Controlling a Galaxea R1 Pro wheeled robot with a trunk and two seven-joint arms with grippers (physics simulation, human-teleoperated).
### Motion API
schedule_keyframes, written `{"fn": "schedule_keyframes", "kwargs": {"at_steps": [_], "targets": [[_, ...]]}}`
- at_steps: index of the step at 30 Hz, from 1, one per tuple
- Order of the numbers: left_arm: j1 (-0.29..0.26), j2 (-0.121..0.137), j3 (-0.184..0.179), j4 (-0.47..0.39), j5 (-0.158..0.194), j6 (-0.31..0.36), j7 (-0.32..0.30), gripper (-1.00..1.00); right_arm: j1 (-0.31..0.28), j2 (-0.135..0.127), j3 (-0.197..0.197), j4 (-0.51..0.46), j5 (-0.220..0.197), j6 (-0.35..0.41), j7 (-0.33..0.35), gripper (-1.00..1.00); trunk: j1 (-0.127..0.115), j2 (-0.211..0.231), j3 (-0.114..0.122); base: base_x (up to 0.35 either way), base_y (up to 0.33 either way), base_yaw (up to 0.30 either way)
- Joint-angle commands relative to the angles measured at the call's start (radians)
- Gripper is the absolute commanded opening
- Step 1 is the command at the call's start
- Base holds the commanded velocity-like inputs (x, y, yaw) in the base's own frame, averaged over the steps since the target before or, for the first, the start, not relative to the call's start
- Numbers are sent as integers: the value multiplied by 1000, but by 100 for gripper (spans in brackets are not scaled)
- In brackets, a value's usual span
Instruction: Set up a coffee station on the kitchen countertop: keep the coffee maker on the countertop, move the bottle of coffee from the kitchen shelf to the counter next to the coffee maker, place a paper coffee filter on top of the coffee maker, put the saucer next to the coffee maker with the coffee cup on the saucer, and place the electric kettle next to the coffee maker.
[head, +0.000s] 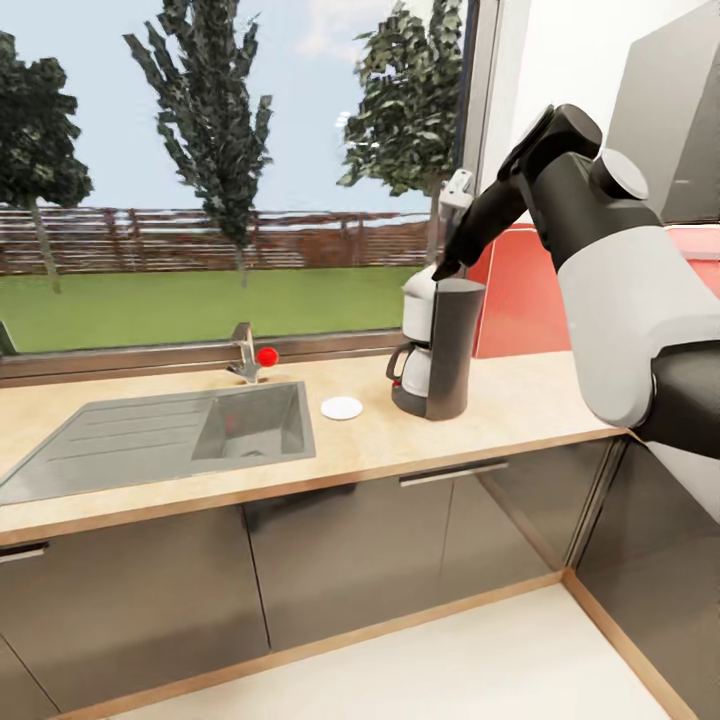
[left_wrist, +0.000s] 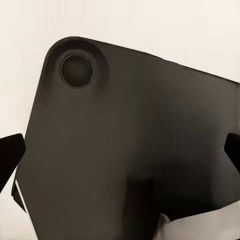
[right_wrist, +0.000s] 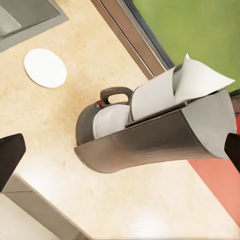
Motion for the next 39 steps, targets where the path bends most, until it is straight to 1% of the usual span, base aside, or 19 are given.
{"fn": "schedule_keyframes", "kwargs": {"at_steps": [1, 4, 5, 7, 8, 11, 14, 17, 18, 20, 22, 25, 28, 29, 30, 34, 35, 36, 39], "targets": [[0, -1, 3, -2, 1, 0, 0, 100, 3, 0, 1, -1, 3, 10, 5, 100, 0, -1, -1, -26, 0, 0], [0, -1, 3, -2, 1, 0, 0, 100, 13, 0, 1, -1, 0, 10, 5, 100, 0, -1, -1, -15, 0, 0], [0, -1, 3, -2, 1, 0, 0, 100, 34, 1, 1, -4, -31, 10, 4, 100, 0, -1, -1, -3, 0, 0], [0, 0, 3, -2, 1, 0, 0, 100, 47, 1, 0, -11, -60, 10, 4, 100, 0, -1, -1, -3, 0, 0], [0, 0, 3, -2, 1, 0, 0, 100, 67, 0, -1, -39, -101, 10, 3, 100, 0, -1, -1, -1, 0, 0], [0, -1, 3, -2, 1, -1, 0, 100, 126, 0, -3, -137, -170, 11, 3, 100, 0, -1, -1, 0, 0, 0], [0, -1, 3, -2, 1, -1, 0, 100, 216, 0, -4, -296, -218, 20, 4, 100, 0, -1, -1, 0, 0, 0], [0, -1, 3, -2, 1, 0, 0, 100, 318, 0, -4, -456, -244, 64, 7, 100, 0, -1, -1, 0, 0, 0], [0, -1, 3, -2, 1, 0, 0, 100, 383, 0, -5, -542, -256, 104, 15, 100, 0, -1, -1, 0, 0, 0], [0, -1, 3, -2, 1, 0, 0, 100, 445, -1, -5, -606, -265, 131, 39, 100, 0, -1, -1, 0, 0, 0], [0, -1, 3, -2, 1, -1, 0, 100, 504, -8, -6, -655, -271, 149, 78, 100, 0, -1, -1, 0, 0, 0], [0, -1, 3, -2, 1, -1, 0, 100, 582, -34, -9, -715, -276, 163, 133, 100, 0, -1, -1, 0, 0, 0], [0, -1, 3, -2, 1, -1, 0, 100, 653, -57, -13, -760, -282, 163, 163, 100, 0, -1, -1, 0, 0, 0], [0, -1, 3, -2, 1, -1, 0, 100, 675, -65, -14, -773, -286, 158, 170, 100, 0, -1, -1, 0, 0, 0], [0, -1, 3, -2, 1, -1, 0, 100, 720, -82, -16, -794, -295, 139, 180, 100, 0, -1, -1, 0, 0, 0], [0, -1, 2, -2, 1, -1, 0, 100, 806, -124, -18, -817, -329, 100, 191, 100, 0, -1, -1, 0, 0, 0], [0, -1, 2, -2, 1, -1, 0, 100, 828, -137, -18, -820, -341, 95, 192, 100, 0, -1, -1, 0, 0, 0], [0, -1, 2, -2, 1, -1, 0, 100, 870, -170, -18, -825, -369, 86, 194, 100, 0, -1, -1, 0, 0, 0], [0, -1, 2, -2, 1, -1, 0, 100, 928, -223, -19, -829, -417, 76, 196, 100, 0, -1, -1, 0, 0, 0]]}}
